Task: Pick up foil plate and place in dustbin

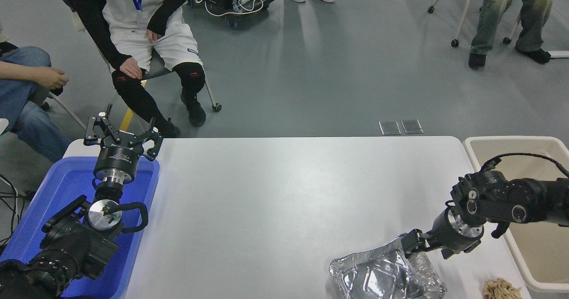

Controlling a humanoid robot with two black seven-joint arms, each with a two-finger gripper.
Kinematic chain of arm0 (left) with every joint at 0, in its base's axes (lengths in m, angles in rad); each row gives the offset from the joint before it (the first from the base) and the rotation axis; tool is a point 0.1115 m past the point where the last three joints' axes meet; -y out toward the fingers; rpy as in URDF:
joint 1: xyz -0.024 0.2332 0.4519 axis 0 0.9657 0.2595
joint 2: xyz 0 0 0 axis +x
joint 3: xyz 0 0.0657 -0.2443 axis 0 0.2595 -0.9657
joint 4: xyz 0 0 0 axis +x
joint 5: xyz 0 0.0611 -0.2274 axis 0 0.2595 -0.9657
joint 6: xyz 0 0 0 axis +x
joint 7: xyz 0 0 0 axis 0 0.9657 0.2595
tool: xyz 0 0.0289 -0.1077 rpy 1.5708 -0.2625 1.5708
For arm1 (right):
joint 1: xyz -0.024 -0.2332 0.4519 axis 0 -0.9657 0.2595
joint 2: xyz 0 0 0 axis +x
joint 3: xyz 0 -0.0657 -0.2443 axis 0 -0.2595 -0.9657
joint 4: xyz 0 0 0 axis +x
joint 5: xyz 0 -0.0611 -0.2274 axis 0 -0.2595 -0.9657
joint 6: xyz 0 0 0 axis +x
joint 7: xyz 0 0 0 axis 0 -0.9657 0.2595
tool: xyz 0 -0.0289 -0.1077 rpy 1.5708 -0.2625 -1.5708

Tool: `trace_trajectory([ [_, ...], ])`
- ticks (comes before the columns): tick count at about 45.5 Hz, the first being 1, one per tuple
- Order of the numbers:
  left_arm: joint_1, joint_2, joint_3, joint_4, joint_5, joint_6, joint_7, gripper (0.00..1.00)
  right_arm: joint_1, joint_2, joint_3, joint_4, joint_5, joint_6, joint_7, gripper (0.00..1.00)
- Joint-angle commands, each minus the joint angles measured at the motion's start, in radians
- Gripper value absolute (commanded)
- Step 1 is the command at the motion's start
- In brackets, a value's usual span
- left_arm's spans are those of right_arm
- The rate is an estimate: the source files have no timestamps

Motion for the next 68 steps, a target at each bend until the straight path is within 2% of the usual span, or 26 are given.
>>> trace_trajectory([
  [1,0.000,0.000,0.000,0.000,0.000,0.000,0.000,0.99,-0.024,0.007,-0.005,0.006,0.006,-0.060,0.002,0.98],
  [6,0.000,0.000,0.000,0.000,0.000,0.000,0.000,0.99,-0.026,0.007,-0.005,0.013,0.004,-0.060,0.003,0.97],
  [11,0.000,0.000,0.000,0.000,0.000,0.000,0.000,0.99,-0.026,0.004,-0.010,0.026,0.004,-0.060,0.003,0.75],
  [12,0.000,0.000,0.000,0.000,0.000,0.000,0.000,0.99,-0.026,0.003,-0.011,0.033,0.004,-0.060,0.003,0.67],
  [15,0.000,0.000,0.000,0.000,0.000,0.000,0.000,0.99,-0.024,0.000,-0.031,0.056,0.004,-0.054,0.002,0.28],
  [17,0.000,0.000,0.000,0.000,0.000,0.000,0.000,0.99,-0.024,0.000,-0.051,0.061,0.004,-0.052,0.002,0.07],
  [18,0.000,0.000,0.000,0.000,0.000,0.000,0.000,0.99,-0.024,0.000,-0.060,0.066,0.004,-0.052,0.002,0.00],
  [41,0.000,0.000,0.000,0.000,0.000,0.000,0.000,0.99,-0.004,-0.008,-0.071,0.072,0.006,-0.063,0.002,0.00],
  [50,0.000,0.000,0.000,0.000,0.001,0.000,0.000,0.99,0.045,-0.051,-0.077,0.104,0.006,-0.052,0.002,0.00],
  [68,0.000,0.000,0.000,0.000,0.001,0.000,0.000,0.99,0.318,-0.117,-0.238,0.270,0.009,-0.017,0.003,0.00],
])
